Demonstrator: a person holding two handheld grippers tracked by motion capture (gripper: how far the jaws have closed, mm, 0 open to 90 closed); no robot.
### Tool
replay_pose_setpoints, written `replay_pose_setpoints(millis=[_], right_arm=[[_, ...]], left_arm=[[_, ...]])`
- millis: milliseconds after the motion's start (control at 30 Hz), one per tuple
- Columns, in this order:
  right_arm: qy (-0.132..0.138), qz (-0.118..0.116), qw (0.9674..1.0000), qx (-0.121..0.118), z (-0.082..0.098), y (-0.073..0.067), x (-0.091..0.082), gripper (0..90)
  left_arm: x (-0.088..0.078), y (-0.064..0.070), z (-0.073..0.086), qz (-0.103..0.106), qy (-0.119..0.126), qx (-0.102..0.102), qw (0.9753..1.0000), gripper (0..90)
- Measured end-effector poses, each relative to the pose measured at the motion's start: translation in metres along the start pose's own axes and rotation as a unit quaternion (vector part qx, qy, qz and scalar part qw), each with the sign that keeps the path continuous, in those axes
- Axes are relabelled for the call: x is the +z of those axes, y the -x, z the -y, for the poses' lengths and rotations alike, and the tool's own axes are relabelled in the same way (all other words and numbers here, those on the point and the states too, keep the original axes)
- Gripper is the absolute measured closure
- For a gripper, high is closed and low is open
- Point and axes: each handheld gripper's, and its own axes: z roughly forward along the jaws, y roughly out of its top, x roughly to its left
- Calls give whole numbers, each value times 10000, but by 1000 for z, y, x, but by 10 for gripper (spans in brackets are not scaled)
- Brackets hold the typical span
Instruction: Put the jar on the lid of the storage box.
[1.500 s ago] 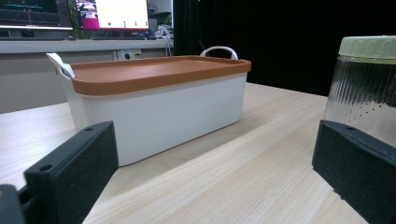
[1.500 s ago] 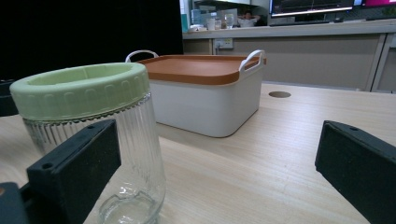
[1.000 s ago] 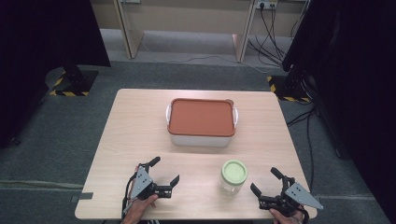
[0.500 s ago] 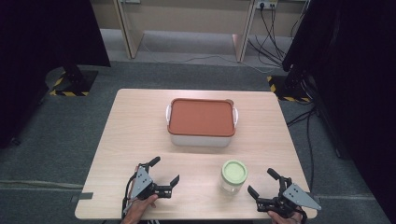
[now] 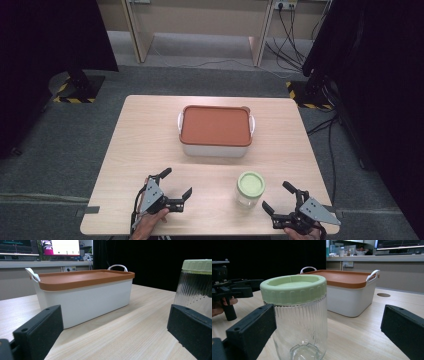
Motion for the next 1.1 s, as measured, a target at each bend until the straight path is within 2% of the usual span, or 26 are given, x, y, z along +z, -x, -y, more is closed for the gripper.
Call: replay_pose_setpoints(millis=[1100], right_arm=[[-127,-231,9996,-124,1,-11,18,4]], left_arm=[[0,0,0,0,-17,5,10000,0]])
